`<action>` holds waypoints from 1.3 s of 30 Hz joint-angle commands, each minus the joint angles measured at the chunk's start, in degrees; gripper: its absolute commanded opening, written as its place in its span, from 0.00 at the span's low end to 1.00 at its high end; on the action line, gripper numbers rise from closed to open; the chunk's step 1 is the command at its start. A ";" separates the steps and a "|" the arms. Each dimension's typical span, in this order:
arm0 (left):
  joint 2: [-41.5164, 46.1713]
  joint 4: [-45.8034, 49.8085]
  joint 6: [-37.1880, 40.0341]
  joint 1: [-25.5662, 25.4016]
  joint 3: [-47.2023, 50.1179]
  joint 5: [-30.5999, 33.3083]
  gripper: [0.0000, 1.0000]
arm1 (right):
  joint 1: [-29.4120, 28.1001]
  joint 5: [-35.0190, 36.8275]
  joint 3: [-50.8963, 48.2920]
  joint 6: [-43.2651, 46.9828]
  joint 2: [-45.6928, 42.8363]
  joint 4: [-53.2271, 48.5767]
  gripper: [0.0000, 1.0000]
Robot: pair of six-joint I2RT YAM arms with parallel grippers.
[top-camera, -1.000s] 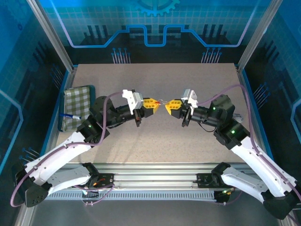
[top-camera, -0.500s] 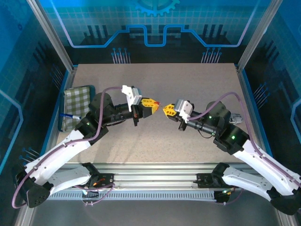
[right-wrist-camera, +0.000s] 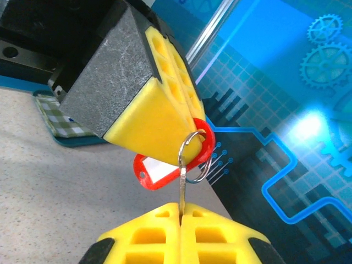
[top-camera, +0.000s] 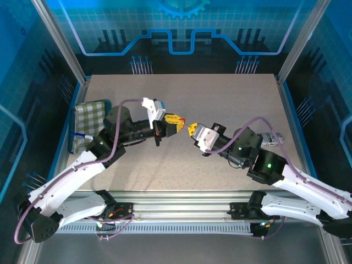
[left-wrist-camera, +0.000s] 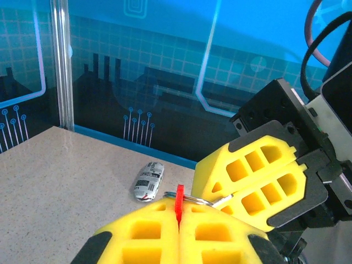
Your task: Remove the keys from the keyring
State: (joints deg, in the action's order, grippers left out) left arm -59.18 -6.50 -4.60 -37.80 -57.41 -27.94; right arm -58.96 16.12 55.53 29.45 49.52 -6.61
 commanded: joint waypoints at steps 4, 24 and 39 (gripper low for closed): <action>1.18 -1.76 0.18 0.01 1.03 3.02 0.26 | 2.23 -7.04 4.05 -3.61 -0.67 -0.81 0.00; 0.09 -5.02 4.89 0.36 -0.07 -6.86 0.84 | 19.94 -44.07 17.47 -23.41 6.42 -16.51 0.00; -6.01 -16.00 1.97 0.21 -1.86 -7.86 0.88 | 24.37 -54.77 12.95 -34.38 6.27 -5.72 0.00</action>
State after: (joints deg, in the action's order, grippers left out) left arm -64.45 -18.44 -1.63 -37.65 -56.75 -33.63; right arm -35.75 -35.92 69.10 -2.15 56.27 -15.49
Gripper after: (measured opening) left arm 0.881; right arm 0.035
